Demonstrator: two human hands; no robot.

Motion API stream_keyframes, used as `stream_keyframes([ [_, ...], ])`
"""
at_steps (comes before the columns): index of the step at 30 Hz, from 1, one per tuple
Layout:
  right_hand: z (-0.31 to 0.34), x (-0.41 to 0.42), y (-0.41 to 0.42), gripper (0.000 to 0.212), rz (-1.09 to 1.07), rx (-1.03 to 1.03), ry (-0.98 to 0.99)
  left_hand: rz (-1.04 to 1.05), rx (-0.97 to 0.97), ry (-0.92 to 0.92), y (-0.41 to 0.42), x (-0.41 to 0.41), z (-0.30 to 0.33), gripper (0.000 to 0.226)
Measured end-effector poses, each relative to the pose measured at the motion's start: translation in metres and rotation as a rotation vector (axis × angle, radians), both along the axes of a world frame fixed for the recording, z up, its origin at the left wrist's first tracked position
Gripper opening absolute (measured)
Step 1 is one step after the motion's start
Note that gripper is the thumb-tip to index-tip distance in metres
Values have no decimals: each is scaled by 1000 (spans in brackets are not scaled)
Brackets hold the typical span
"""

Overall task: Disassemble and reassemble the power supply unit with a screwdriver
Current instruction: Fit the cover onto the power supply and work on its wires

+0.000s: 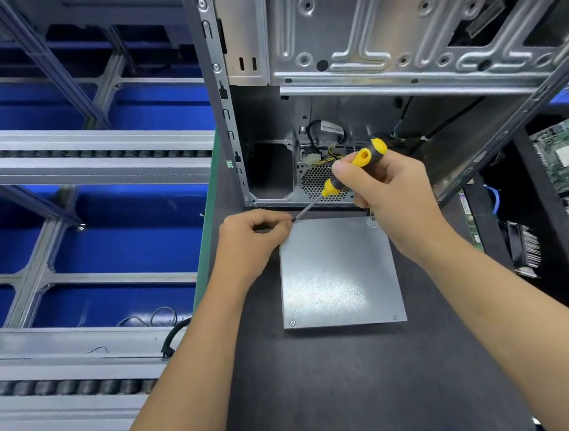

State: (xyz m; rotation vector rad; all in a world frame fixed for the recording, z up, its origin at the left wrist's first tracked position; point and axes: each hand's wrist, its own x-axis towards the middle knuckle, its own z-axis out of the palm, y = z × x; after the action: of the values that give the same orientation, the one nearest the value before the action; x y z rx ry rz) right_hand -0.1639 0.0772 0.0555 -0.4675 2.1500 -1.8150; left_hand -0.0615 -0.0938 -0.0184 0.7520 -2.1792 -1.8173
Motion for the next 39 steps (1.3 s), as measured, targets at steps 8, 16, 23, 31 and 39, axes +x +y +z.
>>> stream_keyframes([
  [8,5,2,-5,5,21,54,56,-11,-36,22,1,3,-1,14],
  [16,6,2,-3,7,38,97,62,-24,-64,34,1,3,-1,17],
  [23,19,-3,-8,14,108,286,248,-22,-86,32,2,5,-2,15],
  [31,41,-3,-27,29,241,632,534,-45,-33,37,3,10,-1,19],
  [39,42,-6,-16,22,125,533,476,11,-6,59,8,9,-5,22],
])
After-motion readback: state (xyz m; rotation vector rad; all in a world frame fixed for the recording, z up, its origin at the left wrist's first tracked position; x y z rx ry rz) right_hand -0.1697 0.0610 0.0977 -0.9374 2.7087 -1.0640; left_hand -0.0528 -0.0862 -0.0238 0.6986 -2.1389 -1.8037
